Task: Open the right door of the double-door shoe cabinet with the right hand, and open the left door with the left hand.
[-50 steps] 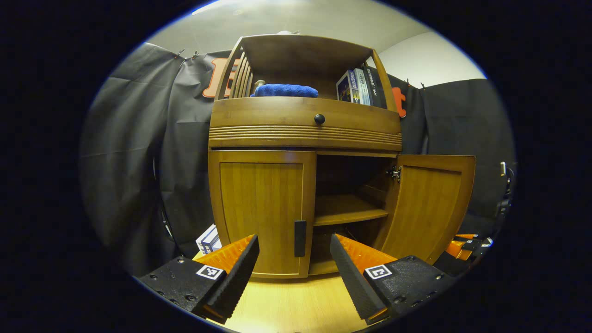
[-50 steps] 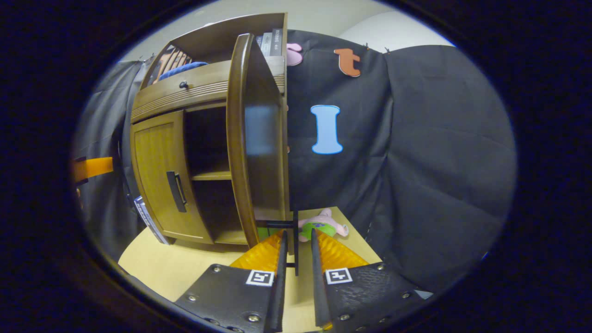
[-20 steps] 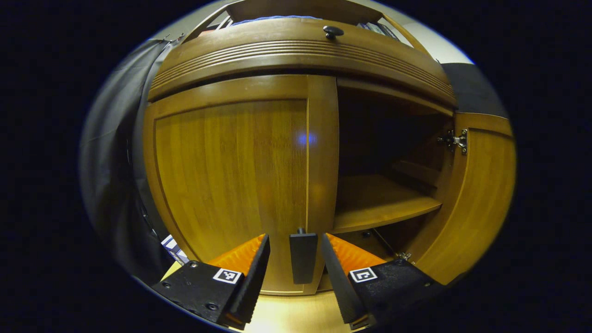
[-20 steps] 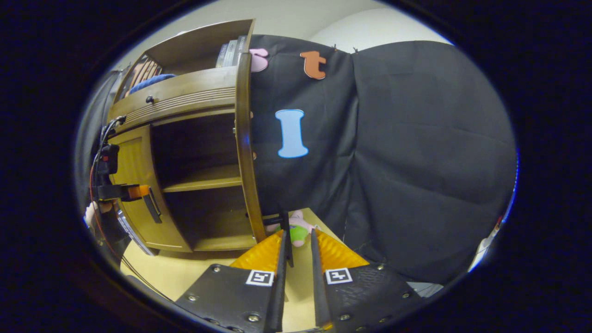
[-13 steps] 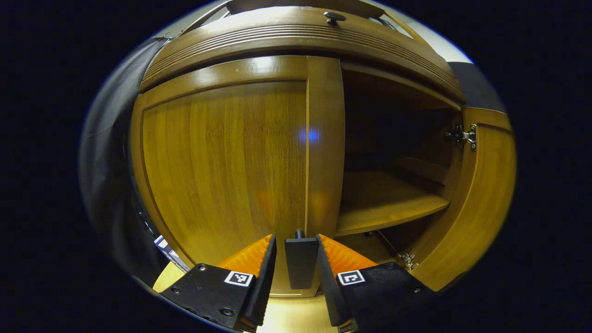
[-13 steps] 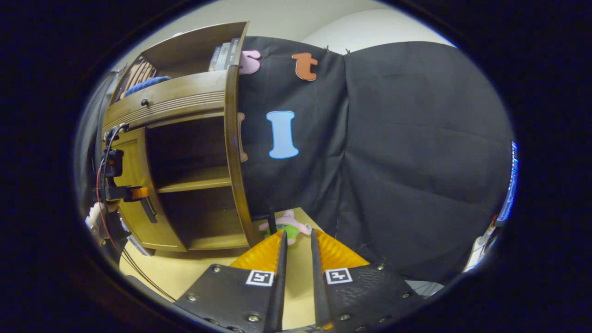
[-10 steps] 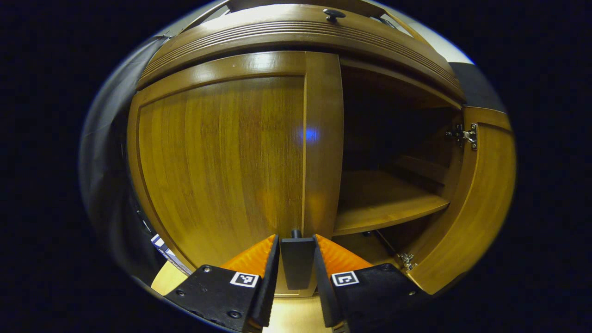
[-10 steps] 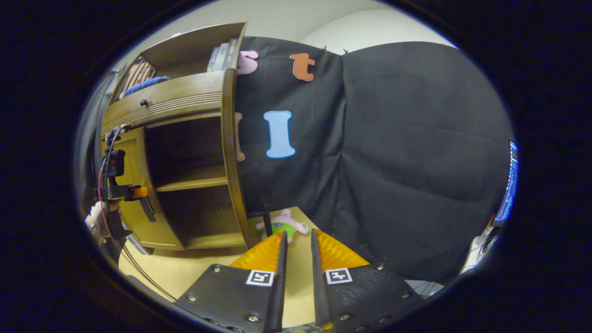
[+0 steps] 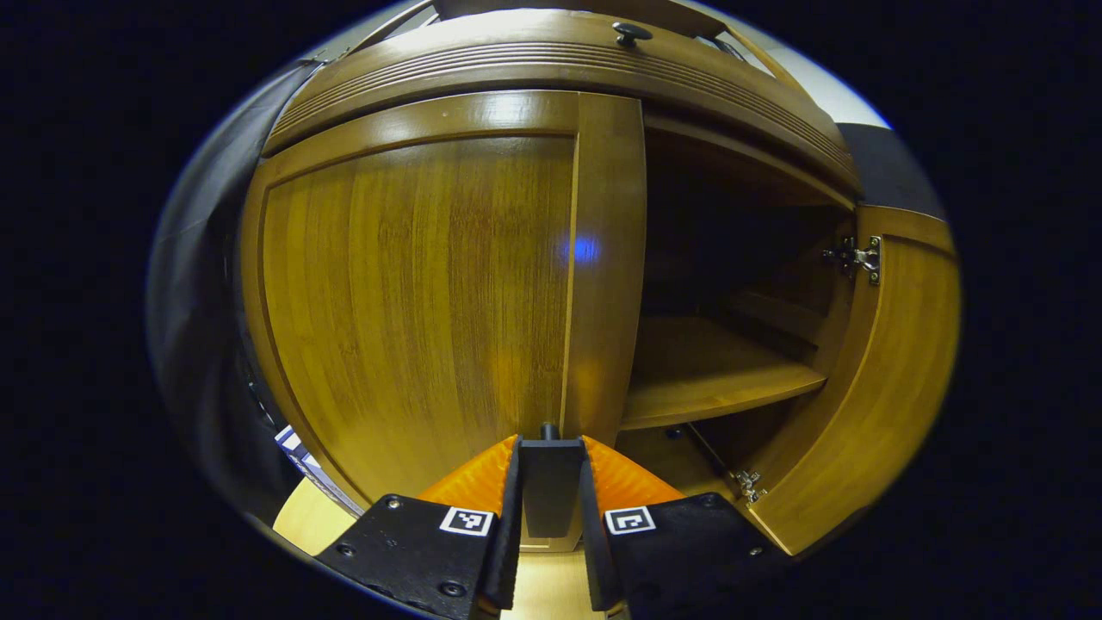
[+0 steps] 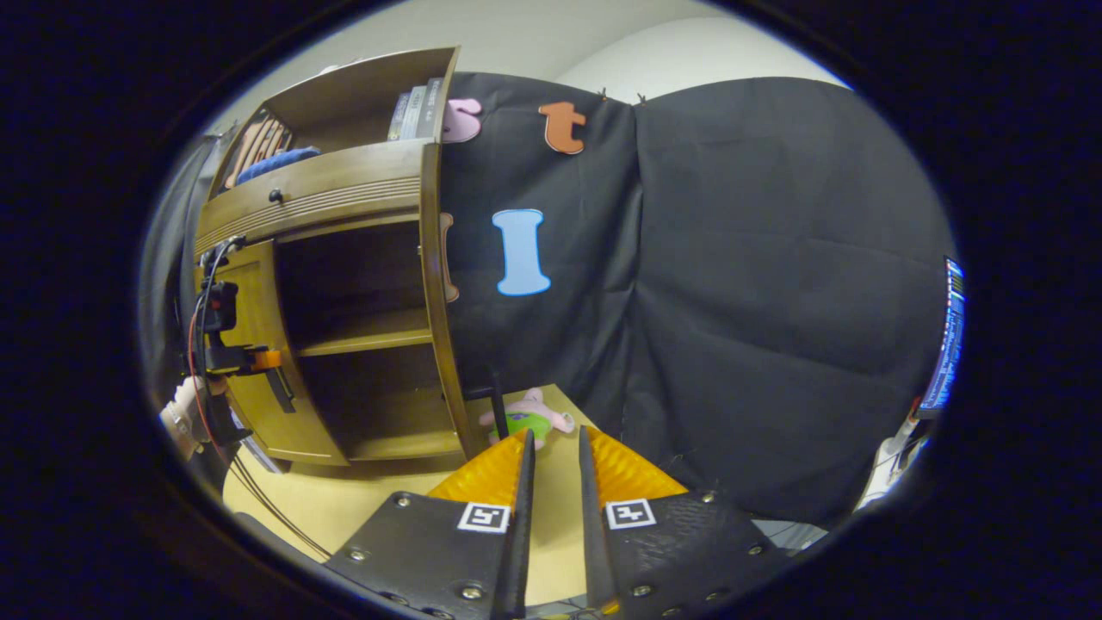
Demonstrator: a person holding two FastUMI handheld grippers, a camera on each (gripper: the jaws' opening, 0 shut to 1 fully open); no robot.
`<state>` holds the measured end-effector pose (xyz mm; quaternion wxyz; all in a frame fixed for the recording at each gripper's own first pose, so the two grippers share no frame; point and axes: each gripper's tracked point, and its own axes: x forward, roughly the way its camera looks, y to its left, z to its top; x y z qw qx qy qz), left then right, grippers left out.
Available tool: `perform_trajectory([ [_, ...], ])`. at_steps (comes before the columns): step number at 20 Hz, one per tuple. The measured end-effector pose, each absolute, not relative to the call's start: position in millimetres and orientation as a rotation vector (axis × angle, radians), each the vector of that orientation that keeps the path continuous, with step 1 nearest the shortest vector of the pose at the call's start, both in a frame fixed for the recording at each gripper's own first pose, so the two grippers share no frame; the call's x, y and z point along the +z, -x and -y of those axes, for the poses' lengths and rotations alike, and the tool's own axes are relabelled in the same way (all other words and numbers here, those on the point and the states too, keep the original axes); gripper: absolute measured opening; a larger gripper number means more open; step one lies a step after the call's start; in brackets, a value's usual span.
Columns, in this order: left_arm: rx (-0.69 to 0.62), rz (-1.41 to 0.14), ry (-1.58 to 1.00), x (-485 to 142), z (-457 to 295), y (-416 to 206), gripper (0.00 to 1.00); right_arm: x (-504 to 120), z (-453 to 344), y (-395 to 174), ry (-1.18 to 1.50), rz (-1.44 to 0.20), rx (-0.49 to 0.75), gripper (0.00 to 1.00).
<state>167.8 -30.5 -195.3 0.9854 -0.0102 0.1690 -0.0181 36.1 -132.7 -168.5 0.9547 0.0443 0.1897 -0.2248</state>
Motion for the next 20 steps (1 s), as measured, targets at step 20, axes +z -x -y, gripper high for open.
perform_trajectory([
  [20, -0.011, -0.326, 0.064, -183.4, 0.5, -75.7, 0.34, -160.4, 73.5, -43.8, -0.093, -0.39, -0.258, 0.27],
])
